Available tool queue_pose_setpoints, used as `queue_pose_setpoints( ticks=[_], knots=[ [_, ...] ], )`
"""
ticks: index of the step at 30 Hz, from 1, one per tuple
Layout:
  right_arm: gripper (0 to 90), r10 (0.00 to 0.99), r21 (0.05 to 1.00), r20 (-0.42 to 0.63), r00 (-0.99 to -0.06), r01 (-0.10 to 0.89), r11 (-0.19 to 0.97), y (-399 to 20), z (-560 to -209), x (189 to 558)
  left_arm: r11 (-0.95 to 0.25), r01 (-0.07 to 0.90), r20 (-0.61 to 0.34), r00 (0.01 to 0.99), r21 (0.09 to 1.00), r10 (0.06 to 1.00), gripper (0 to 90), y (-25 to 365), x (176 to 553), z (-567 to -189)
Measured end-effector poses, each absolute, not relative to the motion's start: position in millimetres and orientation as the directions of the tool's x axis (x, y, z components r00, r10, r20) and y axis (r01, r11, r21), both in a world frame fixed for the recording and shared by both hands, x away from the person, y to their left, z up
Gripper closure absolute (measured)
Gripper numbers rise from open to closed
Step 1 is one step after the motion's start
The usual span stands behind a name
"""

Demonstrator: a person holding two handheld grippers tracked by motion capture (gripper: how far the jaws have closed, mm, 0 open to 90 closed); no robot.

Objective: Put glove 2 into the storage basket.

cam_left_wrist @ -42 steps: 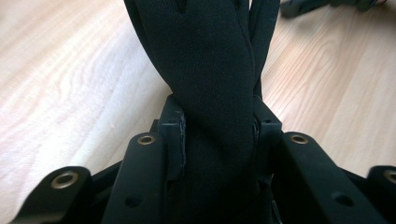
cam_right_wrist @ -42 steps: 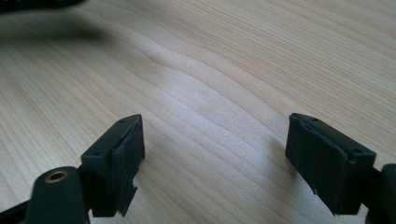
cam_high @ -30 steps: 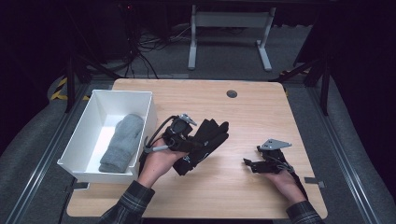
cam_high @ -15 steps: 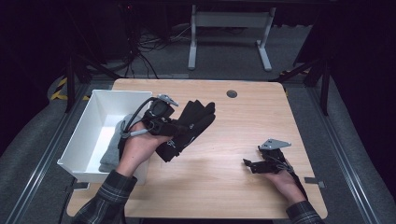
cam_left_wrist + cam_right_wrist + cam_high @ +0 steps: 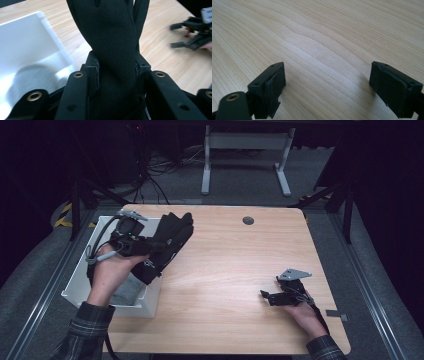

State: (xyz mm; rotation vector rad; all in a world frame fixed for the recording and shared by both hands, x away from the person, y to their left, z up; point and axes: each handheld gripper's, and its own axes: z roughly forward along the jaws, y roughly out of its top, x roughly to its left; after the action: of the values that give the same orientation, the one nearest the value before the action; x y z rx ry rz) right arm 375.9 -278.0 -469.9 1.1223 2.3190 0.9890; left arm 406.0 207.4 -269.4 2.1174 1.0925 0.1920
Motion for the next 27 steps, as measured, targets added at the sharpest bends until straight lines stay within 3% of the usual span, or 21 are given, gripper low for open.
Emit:
queue_pose_setpoints(
  ticks=[12, 27],
  knots=[
    [14.0, 0.793, 0.732, -0.032, -0.609, 0.526, 0.433, -278, -470, 376, -0.250, 0.709, -0.197, 0.483, 0.659, 0.853, 66.1, 267, 404, -286],
    [13.9, 0.793, 0.732, -0.032, -0.608, 0.526, 0.433, -278, -470, 376, -0.199, 0.824, -0.233, 0.367, 0.531, 0.900, 65.8, 277, 429, -362]
  ],
)
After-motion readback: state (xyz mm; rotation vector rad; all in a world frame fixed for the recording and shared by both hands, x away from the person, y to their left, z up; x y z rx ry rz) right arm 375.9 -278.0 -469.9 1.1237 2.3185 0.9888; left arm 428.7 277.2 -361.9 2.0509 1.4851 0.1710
